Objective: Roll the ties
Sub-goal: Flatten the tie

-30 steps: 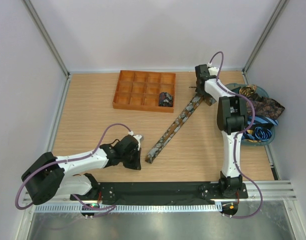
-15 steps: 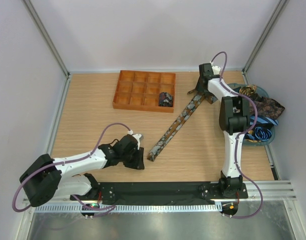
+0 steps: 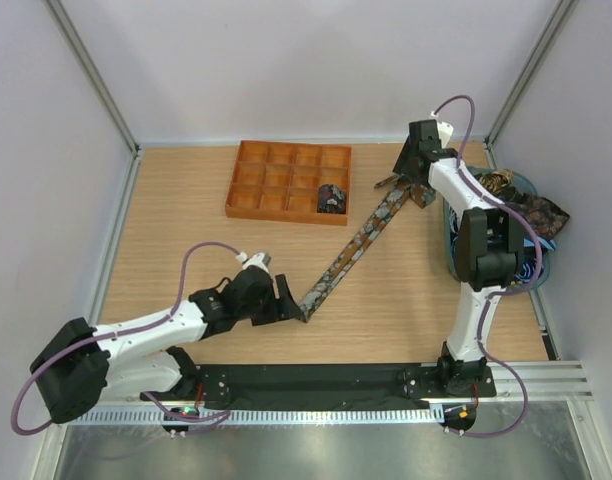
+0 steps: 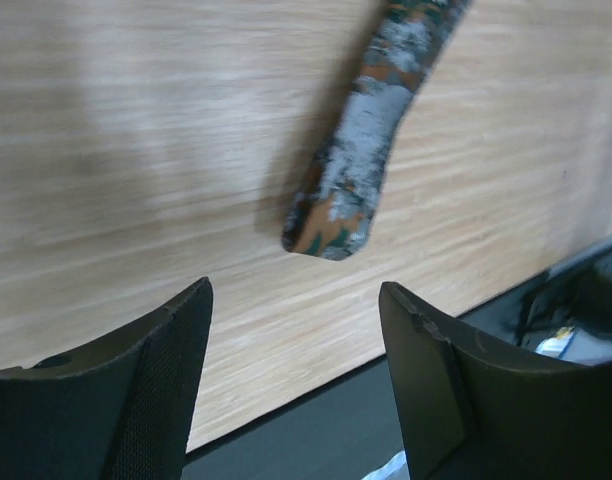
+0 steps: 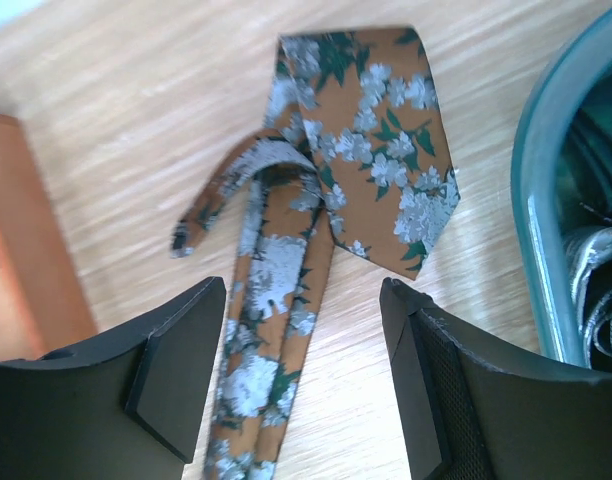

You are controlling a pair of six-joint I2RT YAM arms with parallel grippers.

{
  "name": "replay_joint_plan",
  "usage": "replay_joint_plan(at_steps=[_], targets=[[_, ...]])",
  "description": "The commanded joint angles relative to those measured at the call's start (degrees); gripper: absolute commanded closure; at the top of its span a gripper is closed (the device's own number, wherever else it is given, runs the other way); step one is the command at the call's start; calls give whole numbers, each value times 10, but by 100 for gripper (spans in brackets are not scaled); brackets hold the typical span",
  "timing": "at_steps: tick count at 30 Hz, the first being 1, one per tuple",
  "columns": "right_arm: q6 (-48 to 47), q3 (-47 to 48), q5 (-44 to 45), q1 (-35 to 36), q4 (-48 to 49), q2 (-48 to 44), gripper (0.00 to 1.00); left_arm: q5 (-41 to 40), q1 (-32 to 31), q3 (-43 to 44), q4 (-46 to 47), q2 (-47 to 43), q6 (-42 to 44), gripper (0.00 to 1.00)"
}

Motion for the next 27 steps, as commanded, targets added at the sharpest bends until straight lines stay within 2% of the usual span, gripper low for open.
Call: replay_joint_plan(at_steps=[1, 3, 4, 6, 7, 11, 15, 27], targets=[[12, -9, -11, -1, 24, -48, 29, -101, -19, -50, 55, -46, -190, 31], [14, -13, -16, -1, 27, -56, 29, -169, -46, -57, 53, -59, -244, 32], [16, -14, -17, 0, 28, -58, 29, -198, -57, -52, 20, -64, -312, 32], [18, -18, -23, -1, 32, -64, 29, -257, -87, -34, -18, -57, -352, 36], [20, -20, -25, -1, 33, -66, 29, -269, -97, -25, -38, -39, -404, 37], [23, -24, -30, -1, 35, -74, 29, -299, -123, 11, -44, 7, -429, 33], [25, -35, -28, -2, 37, -83, 29, -320, -153, 31, -42, 50, -478, 32], [39, -52, -46, -13, 51, -95, 29, -351, -181, 51, -42, 146, -572, 46]])
